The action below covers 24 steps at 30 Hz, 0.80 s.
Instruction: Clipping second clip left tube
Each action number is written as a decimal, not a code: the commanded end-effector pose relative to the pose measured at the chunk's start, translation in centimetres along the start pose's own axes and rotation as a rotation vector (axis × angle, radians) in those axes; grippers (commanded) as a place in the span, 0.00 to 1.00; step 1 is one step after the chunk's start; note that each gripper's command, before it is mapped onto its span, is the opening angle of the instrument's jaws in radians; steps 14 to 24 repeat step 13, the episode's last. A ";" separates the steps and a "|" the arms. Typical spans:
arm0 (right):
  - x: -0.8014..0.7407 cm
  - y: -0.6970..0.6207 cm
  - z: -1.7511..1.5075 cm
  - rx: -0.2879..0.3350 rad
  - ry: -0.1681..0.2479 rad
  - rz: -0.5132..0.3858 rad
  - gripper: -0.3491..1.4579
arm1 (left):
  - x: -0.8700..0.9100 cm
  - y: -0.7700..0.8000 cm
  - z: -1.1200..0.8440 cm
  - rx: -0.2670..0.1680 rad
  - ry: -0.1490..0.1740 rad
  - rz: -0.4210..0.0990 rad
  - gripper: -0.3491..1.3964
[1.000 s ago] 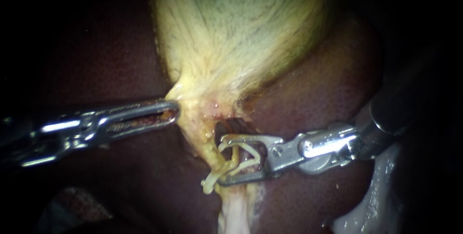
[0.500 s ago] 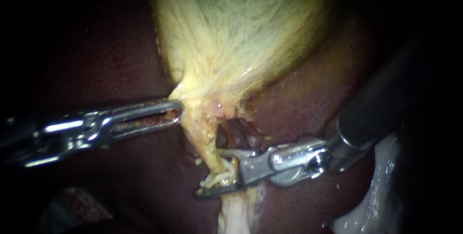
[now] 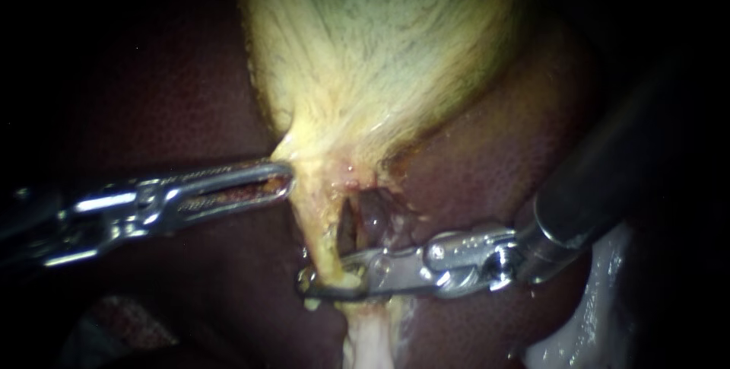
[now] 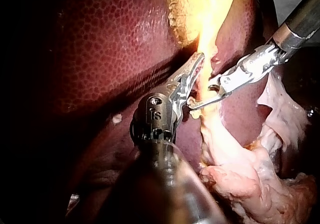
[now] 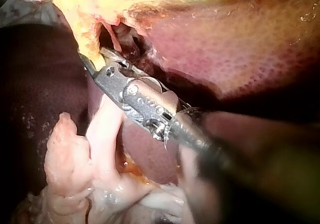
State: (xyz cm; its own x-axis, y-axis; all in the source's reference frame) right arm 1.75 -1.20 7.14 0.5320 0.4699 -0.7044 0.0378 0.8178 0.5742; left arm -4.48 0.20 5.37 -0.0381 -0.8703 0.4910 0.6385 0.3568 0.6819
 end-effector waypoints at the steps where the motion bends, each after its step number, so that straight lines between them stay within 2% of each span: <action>1: -0.01 0.00 0.00 0.002 0.000 0.005 0.00 | 0.00 0.01 0.00 0.000 0.000 0.000 0.00; 8: -0.05 -0.01 0.03 0.000 -0.012 0.014 0.00 | 0.01 0.06 0.03 0.001 0.001 0.001 0.00; 24: -0.07 -0.01 0.03 0.000 -0.012 0.019 0.00 | 0.01 0.06 0.04 0.001 0.000 0.001 0.00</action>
